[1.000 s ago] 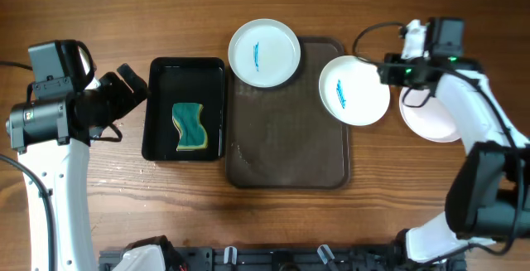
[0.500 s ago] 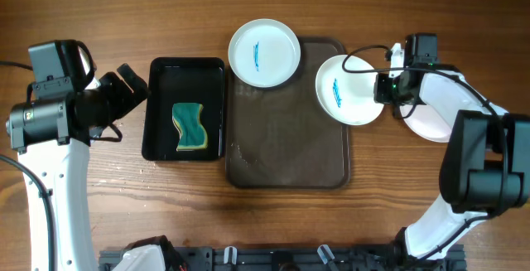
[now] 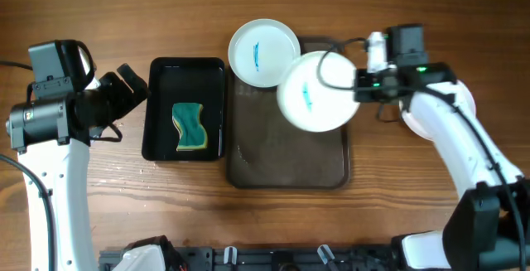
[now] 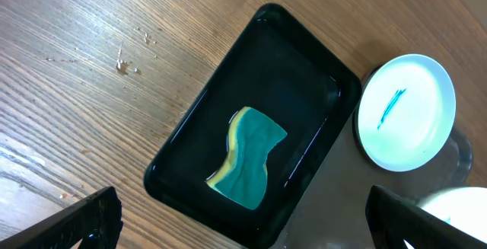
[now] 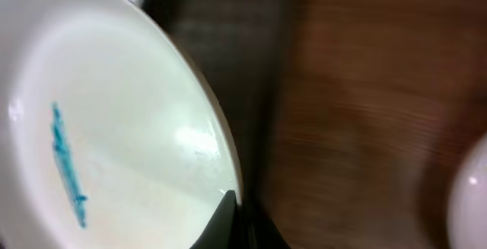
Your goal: Clean dirty plates on tray and stack at the side
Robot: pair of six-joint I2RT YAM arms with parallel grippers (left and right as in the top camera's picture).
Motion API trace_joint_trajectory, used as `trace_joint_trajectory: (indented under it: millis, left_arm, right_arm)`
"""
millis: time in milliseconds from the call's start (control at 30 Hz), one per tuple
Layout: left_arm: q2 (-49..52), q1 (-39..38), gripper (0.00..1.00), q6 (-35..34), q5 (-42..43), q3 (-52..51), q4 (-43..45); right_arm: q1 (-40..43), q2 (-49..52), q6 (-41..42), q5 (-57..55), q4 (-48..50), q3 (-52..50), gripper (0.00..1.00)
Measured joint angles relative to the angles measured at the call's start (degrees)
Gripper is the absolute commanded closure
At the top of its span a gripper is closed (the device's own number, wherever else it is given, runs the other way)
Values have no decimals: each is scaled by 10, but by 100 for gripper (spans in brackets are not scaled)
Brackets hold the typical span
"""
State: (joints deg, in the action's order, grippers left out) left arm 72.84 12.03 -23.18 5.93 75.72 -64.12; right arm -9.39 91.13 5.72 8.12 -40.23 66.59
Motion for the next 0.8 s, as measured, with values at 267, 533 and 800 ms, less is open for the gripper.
trace_joint_trajectory:
  millis: [267, 533, 800]
  left_arm:
    - [0, 0, 0, 0, 0, 0, 0]
    - [0, 0, 0, 0, 0, 0, 0]
    - [0, 0, 0, 0, 0, 0, 0]
  right_arm:
    - [-170, 66, 108, -17, 4, 0, 96]
    - [-189, 91, 197, -71, 4, 0, 96]
    - [-163, 127, 241, -65, -18, 0, 96]
